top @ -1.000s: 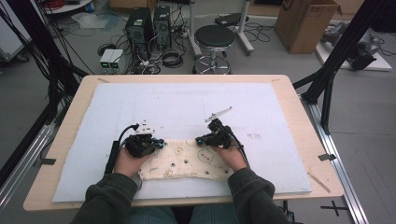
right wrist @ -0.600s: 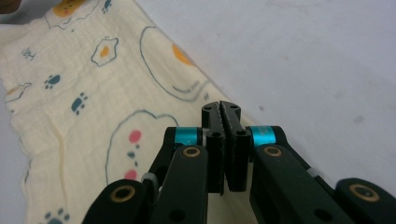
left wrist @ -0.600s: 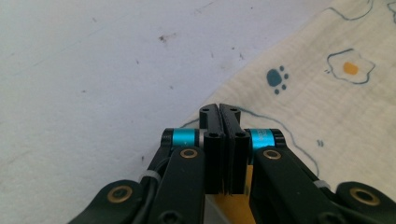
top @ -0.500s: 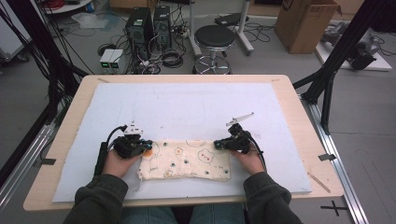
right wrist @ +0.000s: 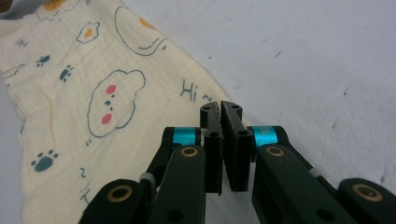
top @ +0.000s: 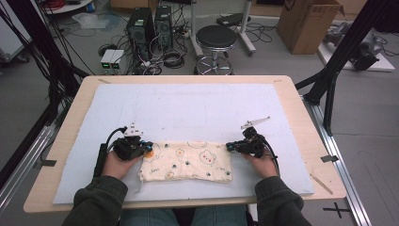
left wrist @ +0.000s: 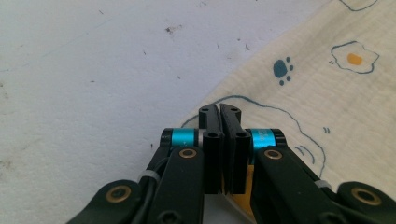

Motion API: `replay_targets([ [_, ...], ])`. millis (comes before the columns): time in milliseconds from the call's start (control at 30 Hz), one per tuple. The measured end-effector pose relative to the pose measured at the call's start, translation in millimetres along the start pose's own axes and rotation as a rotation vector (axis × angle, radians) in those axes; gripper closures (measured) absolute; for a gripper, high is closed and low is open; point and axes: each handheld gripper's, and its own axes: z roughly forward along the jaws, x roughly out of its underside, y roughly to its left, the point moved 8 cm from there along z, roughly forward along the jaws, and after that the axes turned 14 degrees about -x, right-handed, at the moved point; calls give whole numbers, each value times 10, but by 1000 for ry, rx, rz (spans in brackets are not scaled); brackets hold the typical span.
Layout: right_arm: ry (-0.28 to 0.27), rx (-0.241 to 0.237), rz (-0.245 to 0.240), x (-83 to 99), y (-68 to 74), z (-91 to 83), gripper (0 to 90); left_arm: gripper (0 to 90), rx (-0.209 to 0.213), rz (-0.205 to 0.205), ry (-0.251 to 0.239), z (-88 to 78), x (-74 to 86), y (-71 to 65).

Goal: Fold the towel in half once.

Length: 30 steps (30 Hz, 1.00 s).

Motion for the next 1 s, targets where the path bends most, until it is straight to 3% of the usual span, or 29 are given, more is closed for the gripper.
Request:
replay_targets([
  [167,-22,6,-25,-69,47,-34,768,789,7,-32,-40,-45,-66,53],
  [200,-22,11,-31,-79,36,-47,755,769,5,-55,-52,-54,-84,81],
  [333,-40,36,-25,-90,-19,-110,675,686,3,-118,-76,-60,-112,180],
  [467,-55,46,-7,-88,-63,-146,617,627,11,-152,-77,-45,-106,251],
  [733,-22,58,-6,-59,-102,-108,598,636,28,-118,1,65,-17,206],
  [833,-9,62,-10,-48,-104,-107,639,658,54,-108,11,68,-2,178],
  [1000,4,46,-6,-36,-105,-72,643,675,56,-105,11,82,-2,165],
])
